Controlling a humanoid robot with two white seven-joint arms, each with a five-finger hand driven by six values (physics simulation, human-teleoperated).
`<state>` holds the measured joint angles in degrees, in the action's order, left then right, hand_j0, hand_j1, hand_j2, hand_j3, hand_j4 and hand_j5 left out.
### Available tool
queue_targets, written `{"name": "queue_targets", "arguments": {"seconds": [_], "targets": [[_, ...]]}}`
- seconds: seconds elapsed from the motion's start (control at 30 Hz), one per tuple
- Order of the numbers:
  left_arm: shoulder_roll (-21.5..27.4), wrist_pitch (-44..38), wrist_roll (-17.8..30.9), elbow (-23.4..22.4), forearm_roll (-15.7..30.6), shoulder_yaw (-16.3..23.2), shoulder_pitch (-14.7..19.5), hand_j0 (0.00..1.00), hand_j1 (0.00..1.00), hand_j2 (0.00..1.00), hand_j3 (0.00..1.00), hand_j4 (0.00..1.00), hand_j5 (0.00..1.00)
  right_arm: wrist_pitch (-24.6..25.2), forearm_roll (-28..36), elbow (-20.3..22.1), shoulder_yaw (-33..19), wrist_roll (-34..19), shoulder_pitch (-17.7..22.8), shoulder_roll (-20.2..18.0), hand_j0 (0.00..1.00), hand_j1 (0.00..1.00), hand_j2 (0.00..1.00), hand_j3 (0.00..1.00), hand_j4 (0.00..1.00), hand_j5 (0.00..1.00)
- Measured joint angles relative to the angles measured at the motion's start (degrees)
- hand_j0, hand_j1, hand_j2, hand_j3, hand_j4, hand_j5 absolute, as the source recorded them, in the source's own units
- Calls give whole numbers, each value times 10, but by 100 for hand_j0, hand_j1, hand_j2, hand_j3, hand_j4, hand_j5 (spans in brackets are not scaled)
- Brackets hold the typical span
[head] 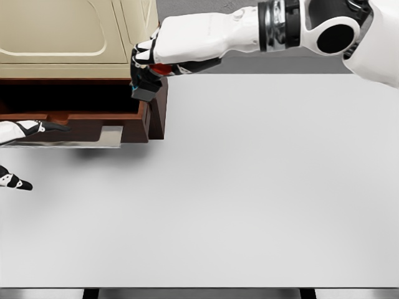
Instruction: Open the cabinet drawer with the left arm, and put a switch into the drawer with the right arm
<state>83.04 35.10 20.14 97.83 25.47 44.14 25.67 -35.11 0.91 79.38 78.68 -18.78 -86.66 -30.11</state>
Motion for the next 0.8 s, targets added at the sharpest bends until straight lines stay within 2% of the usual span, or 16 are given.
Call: {"name": "queue_targets", "arguments": {"seconds": [0.03, 0.1, 0.4, 0.8], "targets": [[0, 0, 0, 1, 0, 0, 0, 92, 92, 92, 92, 92, 92, 0, 0, -3, 0, 0, 0, 3, 42, 42, 42, 42, 42, 42], [1, 0, 0, 2, 0, -1, -1, 91, 91, 91, 91, 91, 91, 0, 0, -11, 1, -1, 0, 11, 42, 42, 42, 42, 42, 42], [4, 0, 1, 10, -2, -16, -2, 94, 94, 94, 94, 94, 94, 0, 0, -41, 3, -2, -2, 37, 41, 41, 41, 41, 41, 41], [23, 0, 0, 24, -3, -39, 18, 100, 100, 100, 100, 100, 100, 0, -1, -106, 9, -3, -11, 102, 42, 42, 42, 42, 42, 42]]}}
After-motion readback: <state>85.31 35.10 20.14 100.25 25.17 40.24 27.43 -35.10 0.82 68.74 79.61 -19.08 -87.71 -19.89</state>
